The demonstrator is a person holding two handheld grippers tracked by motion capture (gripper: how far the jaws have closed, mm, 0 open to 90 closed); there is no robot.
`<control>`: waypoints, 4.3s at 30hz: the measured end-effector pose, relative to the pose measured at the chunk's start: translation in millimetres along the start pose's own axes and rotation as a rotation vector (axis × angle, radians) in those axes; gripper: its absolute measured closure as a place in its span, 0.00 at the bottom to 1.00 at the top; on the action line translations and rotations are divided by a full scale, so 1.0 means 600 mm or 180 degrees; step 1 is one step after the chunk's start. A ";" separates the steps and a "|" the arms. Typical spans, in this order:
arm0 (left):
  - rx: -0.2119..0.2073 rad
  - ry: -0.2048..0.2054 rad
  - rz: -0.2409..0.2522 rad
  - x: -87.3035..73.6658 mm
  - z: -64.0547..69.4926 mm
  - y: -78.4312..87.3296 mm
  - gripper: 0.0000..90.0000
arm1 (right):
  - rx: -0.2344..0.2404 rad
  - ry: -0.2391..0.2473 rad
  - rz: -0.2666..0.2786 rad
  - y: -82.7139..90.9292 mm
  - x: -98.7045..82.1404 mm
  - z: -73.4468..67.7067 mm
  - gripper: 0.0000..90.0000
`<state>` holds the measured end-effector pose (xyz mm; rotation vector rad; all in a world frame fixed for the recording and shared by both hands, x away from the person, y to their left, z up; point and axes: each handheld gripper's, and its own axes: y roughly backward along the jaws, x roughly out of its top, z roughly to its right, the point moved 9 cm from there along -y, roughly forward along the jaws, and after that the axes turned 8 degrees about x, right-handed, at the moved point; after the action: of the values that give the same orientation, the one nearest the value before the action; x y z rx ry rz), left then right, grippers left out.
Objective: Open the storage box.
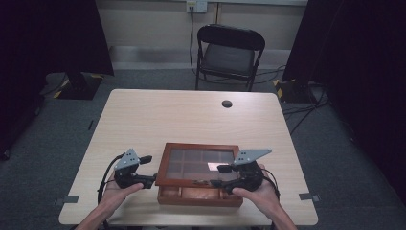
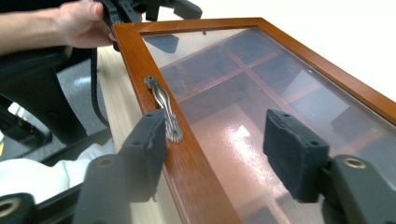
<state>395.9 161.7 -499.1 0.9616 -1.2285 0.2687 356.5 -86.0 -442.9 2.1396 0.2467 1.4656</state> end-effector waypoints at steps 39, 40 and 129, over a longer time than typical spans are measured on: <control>-0.0109 -0.0067 0.0262 0.054 0.013 0.011 0.30 | -0.0280 0.0087 0.0249 0.046 -0.010 0.030 0.16; -0.0099 -0.0099 0.0265 0.057 0.014 0.011 0.30 | -0.0289 0.0081 0.0252 0.047 -0.009 0.031 0.16; -0.0240 0.0215 0.0257 0.147 -0.024 -0.075 0.49 | -0.0513 -0.0263 0.0816 0.041 0.067 0.175 0.42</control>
<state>466.6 118.5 -443.0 0.8329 -1.2087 0.3138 464.3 -123.0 -426.0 2.1534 -0.1768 1.4745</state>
